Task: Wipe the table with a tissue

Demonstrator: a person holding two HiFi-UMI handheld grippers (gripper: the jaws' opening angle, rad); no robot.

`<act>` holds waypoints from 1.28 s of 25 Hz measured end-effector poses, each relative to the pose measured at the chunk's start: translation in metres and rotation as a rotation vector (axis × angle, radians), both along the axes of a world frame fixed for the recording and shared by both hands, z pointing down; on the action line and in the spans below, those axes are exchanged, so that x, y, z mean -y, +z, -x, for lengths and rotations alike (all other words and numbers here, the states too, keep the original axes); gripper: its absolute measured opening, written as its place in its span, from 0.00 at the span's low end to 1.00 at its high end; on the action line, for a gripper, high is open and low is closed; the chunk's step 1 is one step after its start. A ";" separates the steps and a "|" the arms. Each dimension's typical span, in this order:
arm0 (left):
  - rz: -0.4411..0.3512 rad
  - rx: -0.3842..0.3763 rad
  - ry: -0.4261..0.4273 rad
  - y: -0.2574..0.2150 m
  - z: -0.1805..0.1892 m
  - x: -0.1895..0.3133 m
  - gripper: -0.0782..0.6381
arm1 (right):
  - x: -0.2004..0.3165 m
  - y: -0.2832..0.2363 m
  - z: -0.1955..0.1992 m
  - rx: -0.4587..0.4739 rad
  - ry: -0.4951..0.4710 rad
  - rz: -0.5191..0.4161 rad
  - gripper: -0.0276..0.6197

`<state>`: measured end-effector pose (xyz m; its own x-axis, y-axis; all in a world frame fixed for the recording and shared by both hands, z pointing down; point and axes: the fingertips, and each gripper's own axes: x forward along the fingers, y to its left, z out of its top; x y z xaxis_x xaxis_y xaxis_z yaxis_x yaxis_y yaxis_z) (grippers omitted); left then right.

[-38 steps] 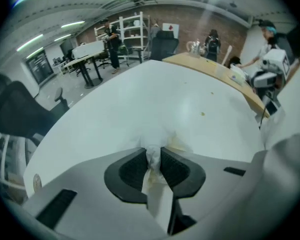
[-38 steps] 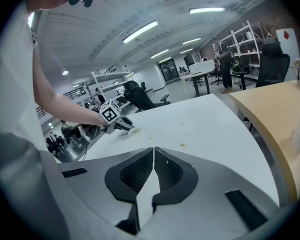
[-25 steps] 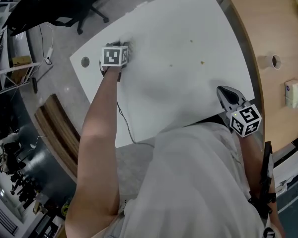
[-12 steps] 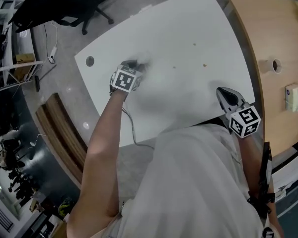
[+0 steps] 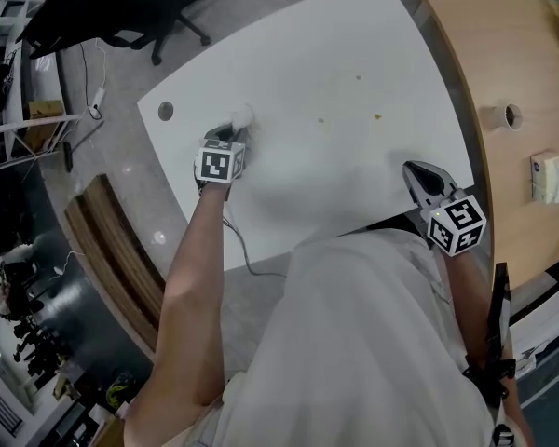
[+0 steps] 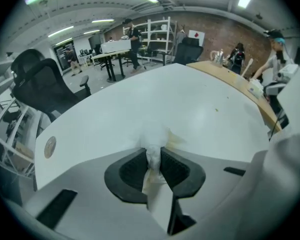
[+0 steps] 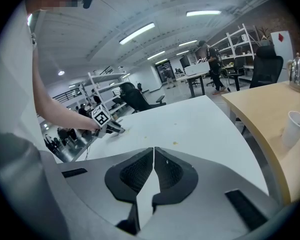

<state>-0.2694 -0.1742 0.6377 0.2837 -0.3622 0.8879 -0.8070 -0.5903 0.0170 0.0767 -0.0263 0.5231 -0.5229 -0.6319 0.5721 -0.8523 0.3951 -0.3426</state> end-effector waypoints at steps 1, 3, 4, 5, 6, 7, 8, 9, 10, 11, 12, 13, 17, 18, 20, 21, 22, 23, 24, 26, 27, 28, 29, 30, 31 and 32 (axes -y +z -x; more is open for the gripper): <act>-0.002 0.007 0.035 0.000 -0.011 -0.009 0.20 | -0.002 0.001 -0.001 0.000 0.001 0.002 0.07; -0.018 0.007 0.106 -0.001 -0.039 -0.031 0.20 | -0.004 0.003 0.001 0.004 0.000 0.007 0.07; -0.020 -0.006 0.131 -0.001 -0.053 -0.041 0.20 | -0.004 0.004 0.003 0.007 -0.003 0.009 0.07; -0.015 -0.025 0.153 -0.002 -0.066 -0.050 0.20 | -0.004 0.005 0.005 0.010 -0.008 0.010 0.07; -0.005 -0.042 0.182 -0.002 -0.078 -0.058 0.20 | -0.003 0.005 0.008 0.013 -0.014 0.010 0.07; 0.007 -0.053 0.216 -0.003 -0.087 -0.065 0.20 | -0.002 0.005 0.011 0.015 -0.020 0.008 0.07; 0.017 -0.058 0.246 -0.003 -0.092 -0.069 0.20 | -0.001 0.004 0.014 0.017 -0.025 0.006 0.07; 0.022 -0.061 0.260 -0.005 -0.093 -0.069 0.20 | 0.001 0.003 0.015 0.017 -0.028 0.003 0.07; 0.014 -0.062 0.249 -0.007 -0.088 -0.063 0.20 | 0.003 0.001 0.017 0.018 -0.030 0.000 0.07; -0.006 -0.059 0.213 -0.011 -0.078 -0.052 0.20 | 0.005 -0.001 0.017 0.017 -0.031 -0.002 0.07; -0.034 -0.051 0.161 -0.015 -0.064 -0.036 0.20 | 0.007 -0.002 0.017 0.016 -0.031 -0.003 0.07; -0.060 -0.035 0.103 -0.018 -0.048 -0.018 0.20 | 0.008 -0.002 0.016 0.013 -0.031 -0.001 0.07; -0.094 0.033 -0.098 -0.013 0.011 0.054 0.20 | 0.006 0.000 0.011 0.000 -0.021 0.018 0.07; -0.095 0.035 -0.143 -0.010 0.019 0.069 0.20 | 0.006 0.001 0.010 -0.002 -0.017 0.022 0.07; -0.104 0.044 -0.195 -0.006 0.028 0.096 0.20 | 0.005 0.003 0.007 -0.004 -0.008 0.030 0.07; -0.107 0.051 -0.199 -0.004 0.028 0.107 0.20 | 0.005 0.004 0.005 -0.006 -0.002 0.033 0.07; -0.105 0.055 -0.196 -0.003 0.025 0.115 0.20 | 0.004 0.005 0.002 -0.007 0.005 0.036 0.07; -0.095 0.051 -0.189 -0.002 0.020 0.122 0.20 | 0.004 0.006 -0.001 -0.010 0.012 0.040 0.07; -0.079 0.042 -0.173 -0.002 0.012 0.127 0.20 | 0.003 0.007 -0.004 -0.012 0.019 0.044 0.07; -0.049 0.025 -0.105 -0.003 -0.016 0.129 0.20 | 0.003 0.011 -0.011 -0.015 0.028 0.051 0.07; -0.046 0.021 -0.056 -0.004 -0.034 0.128 0.20 | 0.003 0.014 -0.013 -0.015 0.030 0.054 0.07; -0.048 0.017 -0.007 -0.006 -0.054 0.125 0.20 | 0.003 0.015 -0.014 -0.014 0.031 0.055 0.07; -0.047 0.010 0.036 -0.008 -0.071 0.121 0.20 | 0.004 0.016 -0.013 -0.012 0.029 0.055 0.07; -0.038 0.002 0.069 -0.008 -0.084 0.114 0.20 | 0.005 0.016 -0.011 -0.009 0.025 0.052 0.07; -0.020 -0.010 0.097 -0.009 -0.094 0.105 0.20 | 0.007 0.015 -0.008 -0.006 0.020 0.048 0.07; 0.002 -0.023 0.127 -0.009 -0.101 0.093 0.20 | 0.009 0.013 -0.005 -0.003 0.014 0.044 0.07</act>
<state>-0.1689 -0.2668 0.6291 0.3478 -0.3203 0.8812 -0.7248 -0.6881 0.0360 0.0812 -0.0352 0.5364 -0.5121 -0.6135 0.6012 -0.8589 0.3674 -0.3567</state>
